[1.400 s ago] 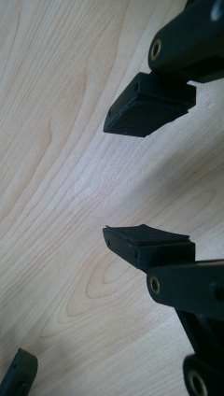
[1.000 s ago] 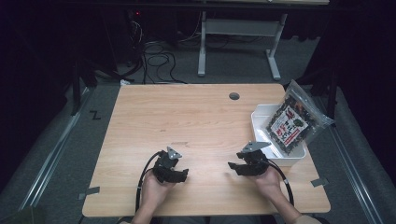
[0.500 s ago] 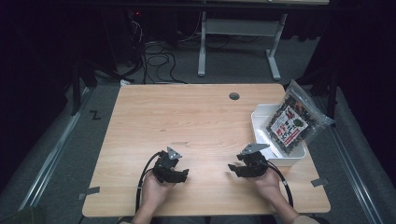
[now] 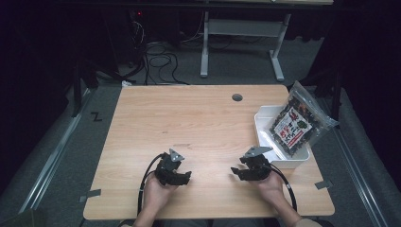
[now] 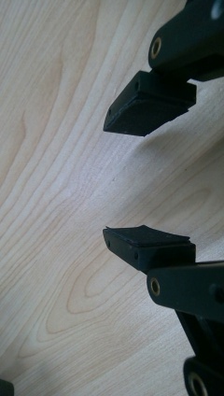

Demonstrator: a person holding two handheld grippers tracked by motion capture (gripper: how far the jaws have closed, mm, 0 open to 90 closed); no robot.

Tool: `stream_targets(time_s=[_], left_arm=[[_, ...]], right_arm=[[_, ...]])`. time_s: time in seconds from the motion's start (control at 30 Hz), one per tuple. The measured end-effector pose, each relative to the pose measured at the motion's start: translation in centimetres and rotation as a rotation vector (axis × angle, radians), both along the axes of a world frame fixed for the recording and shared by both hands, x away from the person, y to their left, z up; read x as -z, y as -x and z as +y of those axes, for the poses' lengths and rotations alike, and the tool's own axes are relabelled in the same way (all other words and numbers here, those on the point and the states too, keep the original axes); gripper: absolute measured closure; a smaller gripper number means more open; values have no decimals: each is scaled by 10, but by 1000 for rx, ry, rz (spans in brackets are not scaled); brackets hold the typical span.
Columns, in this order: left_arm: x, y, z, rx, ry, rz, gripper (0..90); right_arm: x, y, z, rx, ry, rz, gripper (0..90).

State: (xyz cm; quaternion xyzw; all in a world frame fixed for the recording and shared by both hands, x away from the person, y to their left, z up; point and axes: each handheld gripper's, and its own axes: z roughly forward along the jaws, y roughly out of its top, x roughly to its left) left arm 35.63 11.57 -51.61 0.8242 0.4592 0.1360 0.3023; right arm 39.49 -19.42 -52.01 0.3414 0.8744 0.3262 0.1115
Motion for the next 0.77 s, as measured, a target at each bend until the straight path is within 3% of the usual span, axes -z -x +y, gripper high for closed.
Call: stream_targets(time_s=[0.77], left_arm=[[-1,0,0,-2,6,-3,302]], right_arm=[[2,4,-1,-7,-13,-8,425]])
